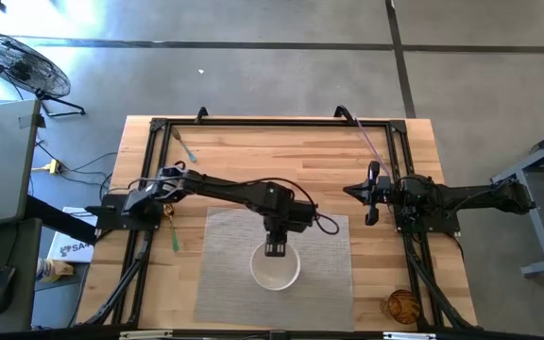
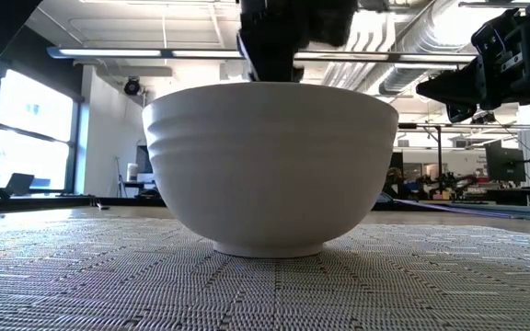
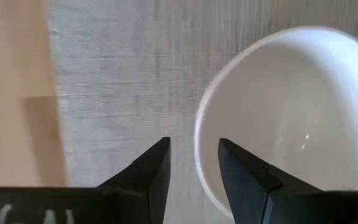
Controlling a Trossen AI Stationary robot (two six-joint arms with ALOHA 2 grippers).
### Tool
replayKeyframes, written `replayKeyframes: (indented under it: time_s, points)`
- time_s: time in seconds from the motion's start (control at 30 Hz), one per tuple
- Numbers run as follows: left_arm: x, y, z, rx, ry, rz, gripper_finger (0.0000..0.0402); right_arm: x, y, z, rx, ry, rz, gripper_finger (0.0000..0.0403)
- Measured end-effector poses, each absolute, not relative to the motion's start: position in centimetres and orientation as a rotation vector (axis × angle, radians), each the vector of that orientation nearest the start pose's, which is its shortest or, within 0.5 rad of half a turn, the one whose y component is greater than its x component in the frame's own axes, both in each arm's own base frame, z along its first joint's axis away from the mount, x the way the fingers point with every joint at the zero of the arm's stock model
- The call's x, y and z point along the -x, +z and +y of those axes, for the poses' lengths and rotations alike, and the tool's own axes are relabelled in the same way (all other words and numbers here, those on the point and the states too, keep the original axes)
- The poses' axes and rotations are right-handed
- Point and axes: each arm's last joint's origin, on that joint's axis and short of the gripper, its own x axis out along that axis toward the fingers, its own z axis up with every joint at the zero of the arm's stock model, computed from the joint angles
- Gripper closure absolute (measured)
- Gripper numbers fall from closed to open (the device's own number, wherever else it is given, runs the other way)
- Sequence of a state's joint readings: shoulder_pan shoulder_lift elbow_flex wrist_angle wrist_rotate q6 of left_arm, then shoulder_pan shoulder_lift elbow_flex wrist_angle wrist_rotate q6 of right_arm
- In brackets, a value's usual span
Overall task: Pick & Place Utensil
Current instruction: Put the brown cup to the top right on the gray mat
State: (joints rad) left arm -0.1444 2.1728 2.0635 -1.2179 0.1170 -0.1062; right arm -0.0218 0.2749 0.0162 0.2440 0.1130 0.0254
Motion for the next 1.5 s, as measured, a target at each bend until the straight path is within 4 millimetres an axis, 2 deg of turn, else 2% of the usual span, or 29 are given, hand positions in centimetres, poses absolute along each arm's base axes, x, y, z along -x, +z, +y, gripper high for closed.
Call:
replayKeyframes:
  time_s: [0.17, 0.43, 1.03, 1.17, 1.27, 1.5]
  points:
    - [-41.8, 29.9, -6.2, 0.019, -0.127, 1.228, 0.0270, -11.5, 16.9, -0.6, -0.025, -0.135, 0.013, 0.0398]
    - [-38.1, 32.3, -5.5, 0.023, -0.075, 1.011, 0.0270, -11.5, 16.9, -0.6, -0.025, -0.135, 0.013, 0.0401]
    - [-27.5, 29.6, -3.8, 0.067, -0.058, 0.402, 0.0270, -11.5, 16.8, -0.6, -0.024, -0.135, 0.029, 0.0399]
    - [-25.1, 28.6, -3.5, 0.073, -0.059, 0.325, 0.0270, -11.4, 16.7, -0.6, -0.018, -0.135, 0.031, 0.0400]
    - [-23.4, 27.6, -3.1, 0.067, -0.032, 0.299, 0.0270, -11.4, 16.9, -0.6, 0.083, -0.158, 0.019, 0.0402]
    - [-20.3, 26.7, -2.2, 0.030, 0.117, 0.236, 0.0270, -11.4, 17.0, -0.7, 0.133, -0.187, 0.022, 0.0398]
